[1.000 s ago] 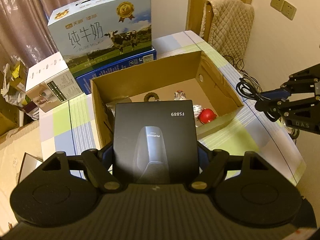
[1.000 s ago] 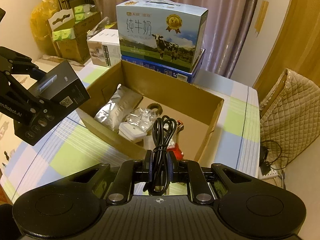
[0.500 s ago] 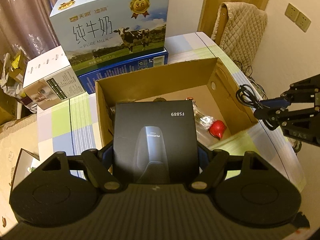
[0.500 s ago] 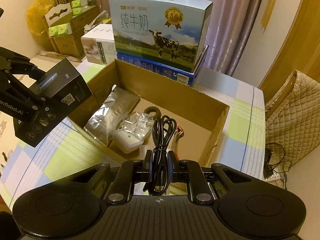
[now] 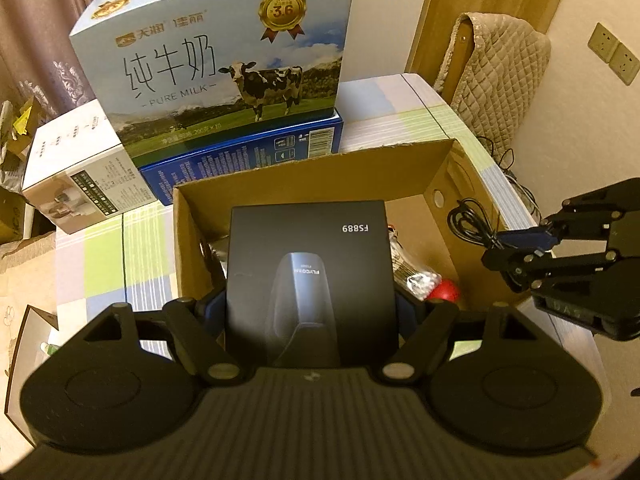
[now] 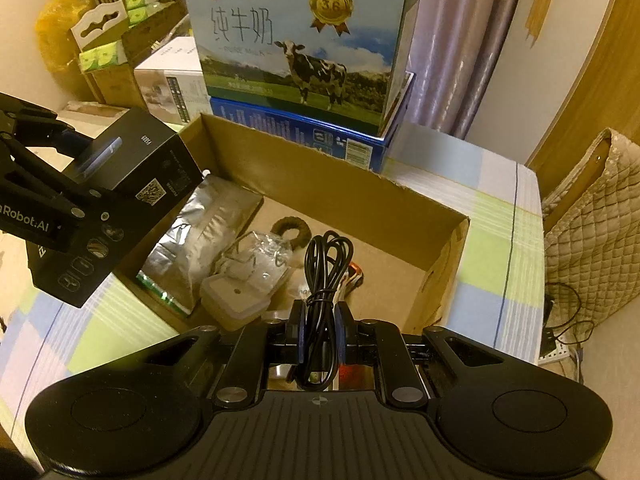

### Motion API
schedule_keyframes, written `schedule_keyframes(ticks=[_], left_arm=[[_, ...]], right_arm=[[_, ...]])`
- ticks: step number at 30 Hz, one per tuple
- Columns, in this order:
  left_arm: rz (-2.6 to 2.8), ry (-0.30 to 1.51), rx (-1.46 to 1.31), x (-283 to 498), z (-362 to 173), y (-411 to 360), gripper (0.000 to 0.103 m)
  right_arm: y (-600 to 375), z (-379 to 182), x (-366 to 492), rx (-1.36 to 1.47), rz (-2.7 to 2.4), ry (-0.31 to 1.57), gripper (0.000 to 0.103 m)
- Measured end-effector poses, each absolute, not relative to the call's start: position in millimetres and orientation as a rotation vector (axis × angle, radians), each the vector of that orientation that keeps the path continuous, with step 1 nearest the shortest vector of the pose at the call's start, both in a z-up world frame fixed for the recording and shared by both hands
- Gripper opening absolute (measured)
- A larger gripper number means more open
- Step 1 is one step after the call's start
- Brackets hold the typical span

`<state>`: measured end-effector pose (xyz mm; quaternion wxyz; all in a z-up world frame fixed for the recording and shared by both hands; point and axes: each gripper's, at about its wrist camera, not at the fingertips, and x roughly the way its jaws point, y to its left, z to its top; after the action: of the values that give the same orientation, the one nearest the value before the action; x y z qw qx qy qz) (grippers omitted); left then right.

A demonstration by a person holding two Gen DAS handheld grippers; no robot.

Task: Organize objects
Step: 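Carry the shaver box and black cable over the cardboard box with both grippers, then lower the shaver box and cable into the box and open both grippers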

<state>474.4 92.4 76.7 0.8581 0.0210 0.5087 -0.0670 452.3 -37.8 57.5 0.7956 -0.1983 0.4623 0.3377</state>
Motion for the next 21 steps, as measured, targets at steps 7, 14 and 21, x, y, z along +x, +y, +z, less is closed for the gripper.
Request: schedule_keyframes(ticks=[7, 14, 21], left_arm=[[-0.117, 1.079, 0.033, 489, 59, 91, 0.076], [-0.116, 1.082, 0.034, 502, 49, 89, 0.076], [-0.113, 1.089, 0.033, 512, 36, 88, 0.076]], right_arm=[[-37, 39, 469, -0.423, 0.712, 1.025, 0.011], [-36, 27, 479, -0.418, 0.702, 1.041, 0.011], [-35, 16, 488, -0.416, 0.696, 1.052, 0.011]])
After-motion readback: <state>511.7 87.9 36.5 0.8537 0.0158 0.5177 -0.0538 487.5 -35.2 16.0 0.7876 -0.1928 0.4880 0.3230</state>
